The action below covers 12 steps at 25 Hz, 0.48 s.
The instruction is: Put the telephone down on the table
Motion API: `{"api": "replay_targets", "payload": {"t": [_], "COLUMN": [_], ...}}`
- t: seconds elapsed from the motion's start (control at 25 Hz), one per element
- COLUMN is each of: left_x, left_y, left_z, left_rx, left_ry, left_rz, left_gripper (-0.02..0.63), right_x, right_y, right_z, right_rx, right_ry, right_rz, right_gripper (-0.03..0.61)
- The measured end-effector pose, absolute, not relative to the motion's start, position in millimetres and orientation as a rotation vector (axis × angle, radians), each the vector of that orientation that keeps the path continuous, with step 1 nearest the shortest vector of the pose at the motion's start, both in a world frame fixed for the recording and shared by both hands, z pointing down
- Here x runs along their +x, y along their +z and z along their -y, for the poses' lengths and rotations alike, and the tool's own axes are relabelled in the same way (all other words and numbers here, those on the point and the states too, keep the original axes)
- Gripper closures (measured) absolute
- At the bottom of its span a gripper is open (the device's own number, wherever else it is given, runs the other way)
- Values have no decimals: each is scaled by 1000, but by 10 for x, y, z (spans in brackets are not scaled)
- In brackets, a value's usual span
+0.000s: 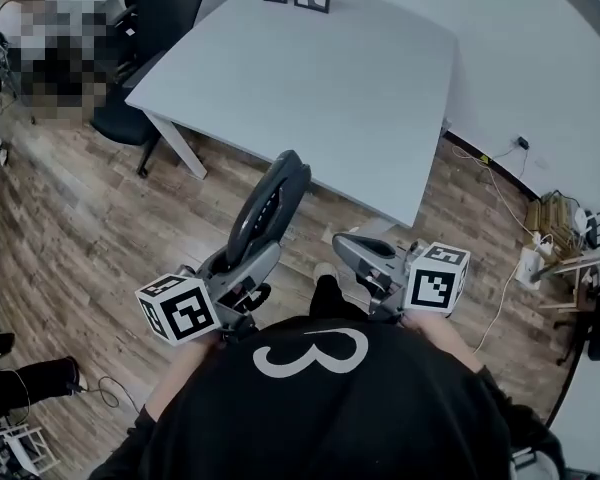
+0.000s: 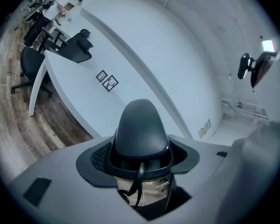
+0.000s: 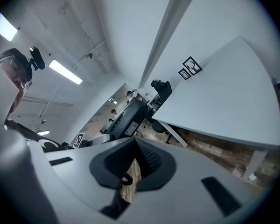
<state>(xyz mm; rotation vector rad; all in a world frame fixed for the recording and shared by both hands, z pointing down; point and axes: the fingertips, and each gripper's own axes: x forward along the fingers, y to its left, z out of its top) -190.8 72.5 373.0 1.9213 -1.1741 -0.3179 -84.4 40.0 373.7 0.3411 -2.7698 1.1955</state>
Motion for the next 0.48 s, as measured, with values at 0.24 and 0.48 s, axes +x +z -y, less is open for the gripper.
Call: {"api": "replay_targets", "payload": {"t": [0.24,0.48], "left_x": [-2010,-1900], "left_y": [3662,3651], "left_z": [-152,551], "left_rx": [1931,1915], "left_ry": [-281,-239], "left_rz": [1236,1245], "left_gripper": [326,325], "right_x": [-860,-644], "right_y": [3682,3717], "right_z": [138,808], "right_rx": [345,382], "right_ry": [1228,1306], "right_rz": [2794,2797], "right_gripper": [569,569]}}
